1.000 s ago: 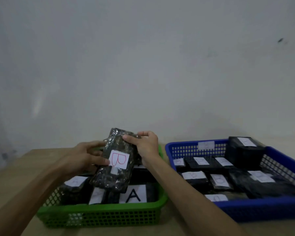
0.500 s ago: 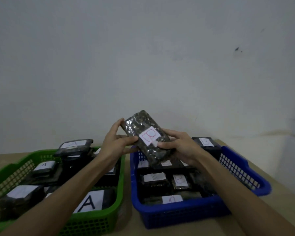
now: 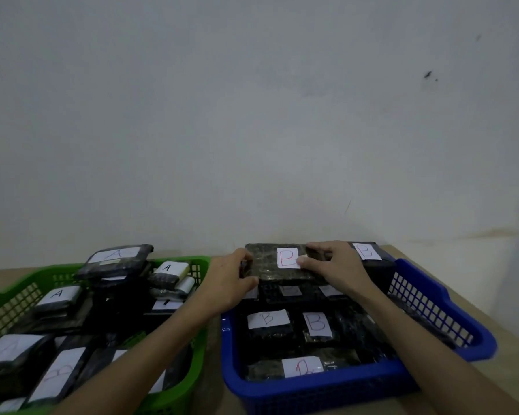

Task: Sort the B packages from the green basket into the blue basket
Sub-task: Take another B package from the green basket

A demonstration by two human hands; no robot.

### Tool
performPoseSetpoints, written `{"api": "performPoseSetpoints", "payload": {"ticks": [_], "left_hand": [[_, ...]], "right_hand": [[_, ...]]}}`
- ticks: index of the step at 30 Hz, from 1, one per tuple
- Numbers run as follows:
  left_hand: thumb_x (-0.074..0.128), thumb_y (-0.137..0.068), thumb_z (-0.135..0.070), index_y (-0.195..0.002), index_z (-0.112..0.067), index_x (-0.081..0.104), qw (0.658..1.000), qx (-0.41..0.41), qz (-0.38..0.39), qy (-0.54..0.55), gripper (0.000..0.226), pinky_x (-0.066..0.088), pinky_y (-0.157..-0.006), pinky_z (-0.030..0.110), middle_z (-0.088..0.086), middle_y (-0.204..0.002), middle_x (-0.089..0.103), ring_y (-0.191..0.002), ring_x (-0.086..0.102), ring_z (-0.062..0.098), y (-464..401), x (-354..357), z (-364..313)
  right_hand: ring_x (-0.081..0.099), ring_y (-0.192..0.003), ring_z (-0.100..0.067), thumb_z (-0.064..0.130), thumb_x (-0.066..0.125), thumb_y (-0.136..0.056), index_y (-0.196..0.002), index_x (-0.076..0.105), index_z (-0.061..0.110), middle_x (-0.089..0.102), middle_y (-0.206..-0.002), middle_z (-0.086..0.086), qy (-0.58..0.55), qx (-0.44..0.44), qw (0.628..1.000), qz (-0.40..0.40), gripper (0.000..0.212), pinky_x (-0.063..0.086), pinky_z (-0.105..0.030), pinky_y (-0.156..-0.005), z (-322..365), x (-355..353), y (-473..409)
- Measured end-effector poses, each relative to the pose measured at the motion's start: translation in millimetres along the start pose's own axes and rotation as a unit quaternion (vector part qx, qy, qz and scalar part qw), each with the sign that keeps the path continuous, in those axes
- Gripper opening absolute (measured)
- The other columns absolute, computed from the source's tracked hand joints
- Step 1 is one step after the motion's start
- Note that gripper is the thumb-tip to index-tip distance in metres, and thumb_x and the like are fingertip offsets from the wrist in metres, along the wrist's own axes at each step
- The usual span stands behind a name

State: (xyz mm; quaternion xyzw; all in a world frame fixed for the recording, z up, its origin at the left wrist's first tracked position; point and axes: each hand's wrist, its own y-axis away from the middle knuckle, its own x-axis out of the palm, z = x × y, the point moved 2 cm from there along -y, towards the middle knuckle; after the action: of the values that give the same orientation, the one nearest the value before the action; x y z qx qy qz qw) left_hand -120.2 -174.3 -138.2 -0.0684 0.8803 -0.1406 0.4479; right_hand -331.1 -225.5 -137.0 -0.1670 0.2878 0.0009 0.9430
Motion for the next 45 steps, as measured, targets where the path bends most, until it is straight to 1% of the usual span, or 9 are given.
{"api": "performPoseSetpoints", "payload": {"ticks": [3, 9, 15, 22, 28, 31, 34, 40, 45], "left_hand": [[0.061, -0.085, -0.028, -0.116, -0.013, 0.051, 0.997, 0.024, 0.000, -0.078, 0.036, 0.039, -0.075, 0.026, 0.011, -0.108, 0.062, -0.090, 0.051, 0.018, 0.1, 6.1, -1.6], [0.054, -0.087, -0.020, -0.098, -0.006, 0.065, 0.985, 0.053, 0.027, -0.163, 0.021, 0.049, -0.078, 0.037, 0.012, -0.099, 0.068, -0.088, 0.059, 0.024, 2.9, 8.2, -9.8], [0.048, -0.083, -0.009, -0.099, -0.008, 0.067, 0.968, 0.046, 0.032, -0.246, 0.025, 0.052, -0.081, 0.041, 0.014, -0.101, 0.068, -0.096, 0.056, 0.028, 4.7, 12.5, -7.0], [0.048, -0.081, -0.020, -0.096, -0.018, 0.068, 0.949, 0.053, 0.014, -0.311, 0.026, 0.025, -0.101, 0.042, 0.005, -0.099, 0.069, -0.104, 0.052, 0.028, 3.9, 13.5, -3.9], [0.049, -0.078, -0.005, -0.105, -0.021, 0.068, 0.981, 0.061, -0.068, -0.169, 0.037, 0.005, -0.108, 0.044, 0.000, -0.116, 0.066, -0.129, 0.037, 0.021, 14.6, -21.1, -3.8], [0.050, -0.076, 0.000, -0.092, -0.019, 0.074, 0.983, 0.044, -0.150, -0.095, 0.035, 0.031, -0.101, 0.030, 0.003, -0.101, 0.073, -0.109, 0.057, 0.014, 27.8, -79.0, 22.1], [0.058, -0.071, 0.007, -0.075, -0.015, 0.077, 0.991, 0.003, -0.132, 0.005, 0.029, 0.042, -0.070, 0.000, 0.005, -0.077, 0.076, -0.068, 0.063, -0.005, 51.8, -138.9, 56.9], [0.059, -0.069, 0.015, -0.064, -0.010, 0.075, 0.988, -0.112, -0.065, 0.083, 0.030, 0.049, -0.057, 0.017, 0.012, -0.058, 0.072, -0.055, 0.063, 0.013, 106.8, -193.3, 127.7], [0.037, -0.068, 0.024, -0.053, -0.002, 0.066, 0.965, -0.154, -0.151, 0.150, 0.041, 0.046, -0.043, 0.015, 0.002, -0.041, 0.063, -0.041, 0.057, 0.008, 126.6, -199.7, 166.4]], "right_hand": [[0.054, -0.093, -0.013, 0.018, 0.071, -0.072, -0.122, 0.061, 0.014, 0.058, -0.092, 0.007, -0.016, 0.010, 0.997, 0.073, 0.051, 0.038, -0.023, -0.084, -2.0, 3.7, 0.8], [0.056, -0.112, -0.022, 0.009, 0.064, -0.075, -0.111, 0.069, 0.016, 0.062, -0.121, -0.011, 0.104, -0.001, 0.986, 0.129, 0.038, 0.037, -0.019, -0.084, -5.7, 10.7, 7.0], [0.057, -0.110, -0.015, 0.008, 0.065, -0.079, -0.101, 0.073, 0.013, 0.066, -0.120, -0.007, 0.137, -0.014, 0.984, 0.116, 0.024, 0.032, -0.014, -0.090, -6.6, 11.8, 8.2], [0.053, -0.109, -0.022, 0.016, 0.064, -0.083, -0.098, 0.074, 0.018, 0.063, -0.111, -0.001, 0.185, -0.033, 0.977, 0.102, 0.018, 0.039, -0.047, -0.100, -8.2, 14.8, 9.1], [0.053, -0.114, -0.021, 0.016, 0.059, -0.087, -0.104, 0.071, 0.020, 0.065, -0.117, 0.001, 0.213, -0.062, 0.972, 0.077, 0.021, 0.033, -0.049, -0.103, 7.9, 17.2, 17.0], [0.055, -0.113, -0.024, 0.011, 0.062, -0.085, -0.101, 0.072, 0.014, 0.068, -0.112, -0.006, 0.154, -0.121, 0.979, 0.053, 0.020, 0.037, -0.050, -0.100, 35.8, 30.6, 21.4], [0.058, -0.108, -0.025, 0.008, 0.064, -0.082, -0.095, 0.074, 0.011, 0.071, -0.105, -0.007, 0.131, -0.197, 0.970, 0.052, 0.016, 0.040, -0.050, -0.096, 77.0, 59.0, 25.4], [0.060, -0.102, -0.025, 0.009, 0.064, -0.081, -0.089, 0.075, 0.012, 0.072, -0.099, -0.008, 0.068, -0.313, 0.939, 0.122, 0.013, 0.043, -0.047, -0.093, 156.5, 139.0, 46.8], [0.063, -0.090, -0.014, 0.006, 0.061, -0.080, -0.091, 0.075, 0.011, 0.074, -0.095, -0.004, 0.058, -0.359, 0.911, 0.193, 0.018, 0.040, -0.013, -0.079, 179.4, 187.8, 64.2]]}}
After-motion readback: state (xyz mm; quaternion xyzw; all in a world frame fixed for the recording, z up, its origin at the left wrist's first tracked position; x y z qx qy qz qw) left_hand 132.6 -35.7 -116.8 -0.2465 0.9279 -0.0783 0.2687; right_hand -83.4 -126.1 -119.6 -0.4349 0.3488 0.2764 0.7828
